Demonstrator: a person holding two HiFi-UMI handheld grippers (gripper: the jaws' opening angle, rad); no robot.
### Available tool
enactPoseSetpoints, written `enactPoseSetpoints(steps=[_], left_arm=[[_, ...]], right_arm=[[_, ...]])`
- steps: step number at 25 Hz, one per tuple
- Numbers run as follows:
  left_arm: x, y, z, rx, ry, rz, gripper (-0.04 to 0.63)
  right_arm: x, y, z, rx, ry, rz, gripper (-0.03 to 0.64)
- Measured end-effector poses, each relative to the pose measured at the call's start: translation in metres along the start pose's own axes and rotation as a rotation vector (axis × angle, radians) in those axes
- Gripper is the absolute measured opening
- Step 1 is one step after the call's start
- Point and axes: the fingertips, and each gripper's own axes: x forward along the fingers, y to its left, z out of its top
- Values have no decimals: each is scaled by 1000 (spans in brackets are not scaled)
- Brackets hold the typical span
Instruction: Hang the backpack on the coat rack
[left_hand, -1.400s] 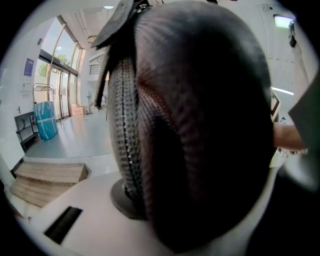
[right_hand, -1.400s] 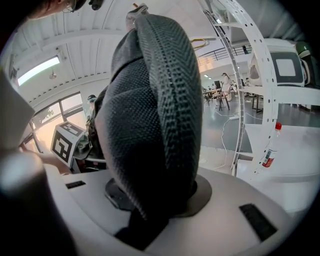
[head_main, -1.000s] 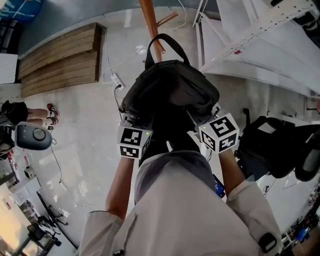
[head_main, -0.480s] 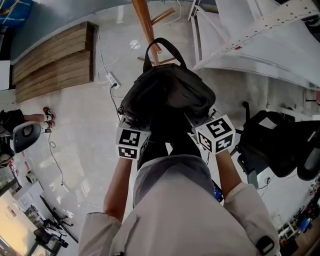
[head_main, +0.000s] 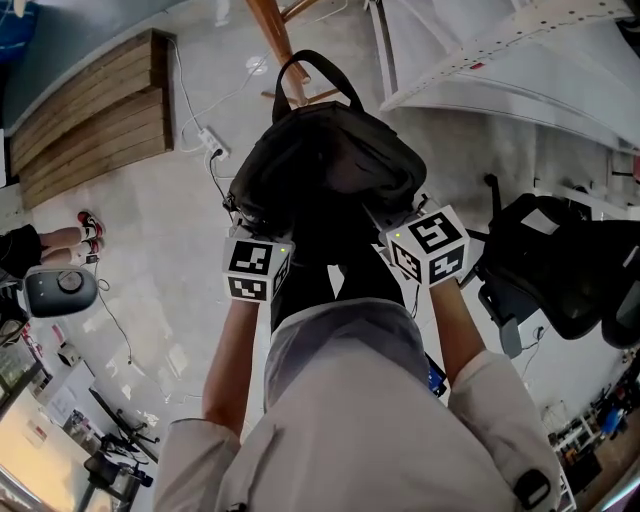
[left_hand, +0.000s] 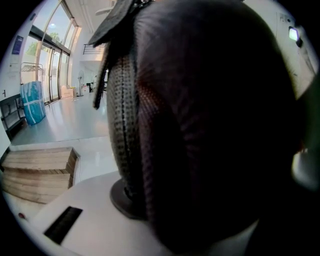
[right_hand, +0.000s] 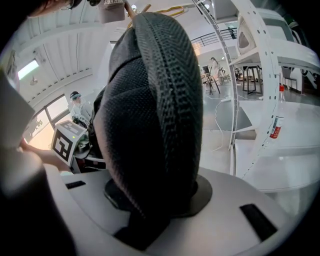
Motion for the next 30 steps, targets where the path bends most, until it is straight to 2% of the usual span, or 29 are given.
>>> enactPoseSetpoints(steps=[30], left_arm=[[61, 39, -49, -59, 115, -15, 120]], right_arm=[[71, -39, -37, 75, 60, 23, 120]])
